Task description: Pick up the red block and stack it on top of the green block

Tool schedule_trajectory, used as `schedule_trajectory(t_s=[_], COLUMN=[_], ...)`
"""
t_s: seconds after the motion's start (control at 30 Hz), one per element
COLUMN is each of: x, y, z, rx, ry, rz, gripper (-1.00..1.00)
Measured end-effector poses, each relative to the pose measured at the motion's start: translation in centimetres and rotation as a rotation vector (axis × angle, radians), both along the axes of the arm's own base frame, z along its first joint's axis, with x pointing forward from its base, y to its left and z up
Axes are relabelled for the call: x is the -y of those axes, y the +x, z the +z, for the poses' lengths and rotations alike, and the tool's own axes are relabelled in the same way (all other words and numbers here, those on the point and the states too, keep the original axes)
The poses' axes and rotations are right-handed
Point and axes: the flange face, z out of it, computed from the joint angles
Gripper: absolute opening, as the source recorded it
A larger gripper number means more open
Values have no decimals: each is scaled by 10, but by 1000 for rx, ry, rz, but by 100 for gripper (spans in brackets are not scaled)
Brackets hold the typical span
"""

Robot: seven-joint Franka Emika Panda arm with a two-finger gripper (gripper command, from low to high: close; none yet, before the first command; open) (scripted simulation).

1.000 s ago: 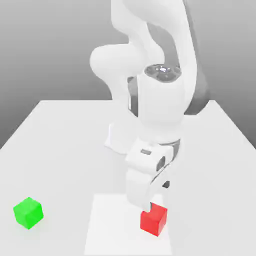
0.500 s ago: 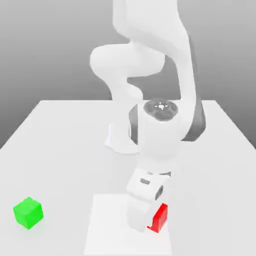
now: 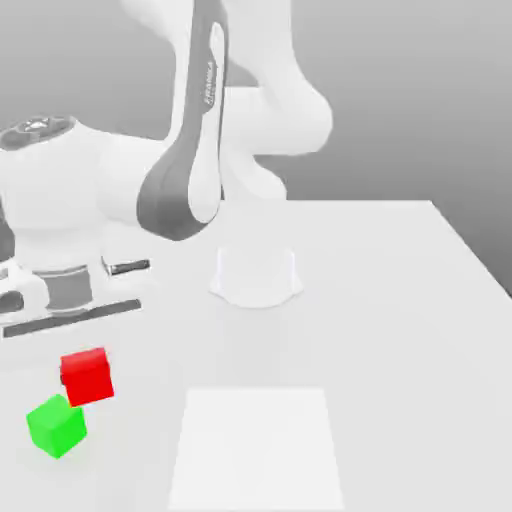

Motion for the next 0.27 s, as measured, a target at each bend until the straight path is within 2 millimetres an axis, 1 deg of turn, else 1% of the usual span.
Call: schedule_trajectory(t_s=[0.07, 0.13, 0.17, 0.27], x=[5, 6, 6, 6], y=[-1, -2, -2, -2], z=[-19, -43, -52, -52], rx=[1, 1, 0, 0], ry=[0, 0, 0, 0], rz=[-10, -13, -14, -14], gripper=[-100, -100, 100, 100])
